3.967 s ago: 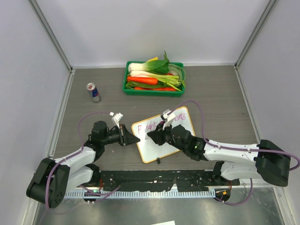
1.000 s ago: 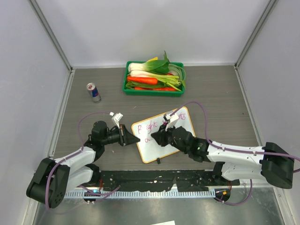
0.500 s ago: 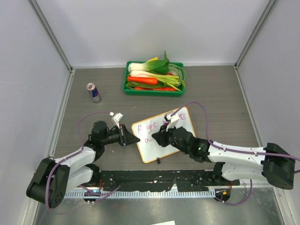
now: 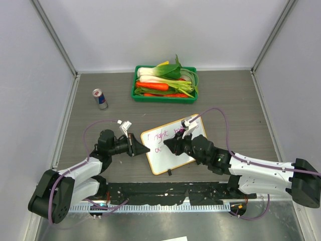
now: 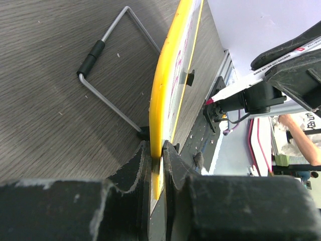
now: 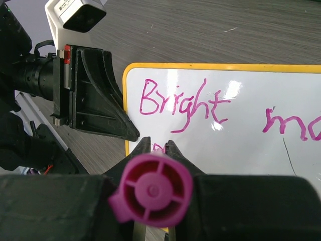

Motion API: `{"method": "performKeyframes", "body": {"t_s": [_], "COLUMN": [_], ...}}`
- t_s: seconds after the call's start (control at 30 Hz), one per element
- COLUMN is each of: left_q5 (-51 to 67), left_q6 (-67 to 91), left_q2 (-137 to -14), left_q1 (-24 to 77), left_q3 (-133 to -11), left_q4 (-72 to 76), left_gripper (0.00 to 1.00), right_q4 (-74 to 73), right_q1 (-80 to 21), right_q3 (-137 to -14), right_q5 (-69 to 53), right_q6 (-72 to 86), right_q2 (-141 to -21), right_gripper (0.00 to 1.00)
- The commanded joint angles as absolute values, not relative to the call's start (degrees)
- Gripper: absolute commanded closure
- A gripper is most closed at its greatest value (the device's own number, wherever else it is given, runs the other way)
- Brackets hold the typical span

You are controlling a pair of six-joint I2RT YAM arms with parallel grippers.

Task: Write a sentence on the whiteboard

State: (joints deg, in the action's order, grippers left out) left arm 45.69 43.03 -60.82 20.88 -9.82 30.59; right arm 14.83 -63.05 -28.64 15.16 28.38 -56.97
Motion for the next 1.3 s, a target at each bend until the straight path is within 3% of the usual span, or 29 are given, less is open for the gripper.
{"method": "performKeyframes", "body": {"t_s": [0.0,1.27], "left_q5": [44.56,45.09], "left_q6": [40.87,40.96], "left_q2": [-60.47,-61.08], "left_q1": [20.83,20.83], "left_q3": [-10.11,-10.28], "left_q4": [30.41,30.85], "left_gripper": [1.0,1.0], "right_q4": [16.26,19.34], "right_q1": [-62.93,-62.84], "right_q3": [-30.32,-30.59], "right_q5": [17.14,22.94], "right_q6": [27.34,26.8], "right_q2": [-55.55,-63.55], "right_gripper": [0.99,0.99]}}
